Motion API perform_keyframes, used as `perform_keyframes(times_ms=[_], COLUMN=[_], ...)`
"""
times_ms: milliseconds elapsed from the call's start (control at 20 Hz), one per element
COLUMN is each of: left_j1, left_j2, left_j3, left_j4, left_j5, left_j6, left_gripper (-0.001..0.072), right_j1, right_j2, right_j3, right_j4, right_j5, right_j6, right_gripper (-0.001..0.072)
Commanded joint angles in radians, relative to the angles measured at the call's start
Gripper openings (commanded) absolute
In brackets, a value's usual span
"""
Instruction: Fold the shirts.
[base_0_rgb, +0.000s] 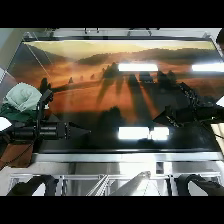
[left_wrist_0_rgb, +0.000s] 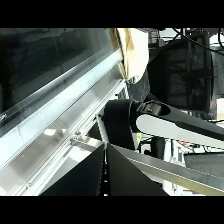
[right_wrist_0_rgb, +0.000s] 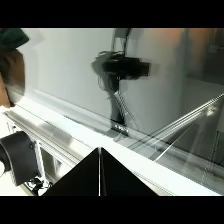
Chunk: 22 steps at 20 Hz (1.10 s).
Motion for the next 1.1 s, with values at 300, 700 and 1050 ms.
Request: perform_keyframes(times_ms=[300,700,1050], left_j1=[0.079,0.714,0.788], left_j2=[0.001,-0.059,-0.615], left_j3=[0.053,0.426,0.773], left_j4=[0.112,0.414,0.631], left_j5=[-0.004,0.265,0.371], left_j6=[-0.074,-0.073,0.075], left_gripper=[0.0,0.072,0.072], right_j1=[0.001,0.001,0.001], right_j2=[0.001,0.001,0.0], right_j3=[0.0,0.0,0.0], right_j4=[0.0,0.0,0.02], right_j5=[0.001,0.001,-0.052], right_j6=[0.0,0.0,0.0], right_gripper=[0.0021,0.0021,0.0021])
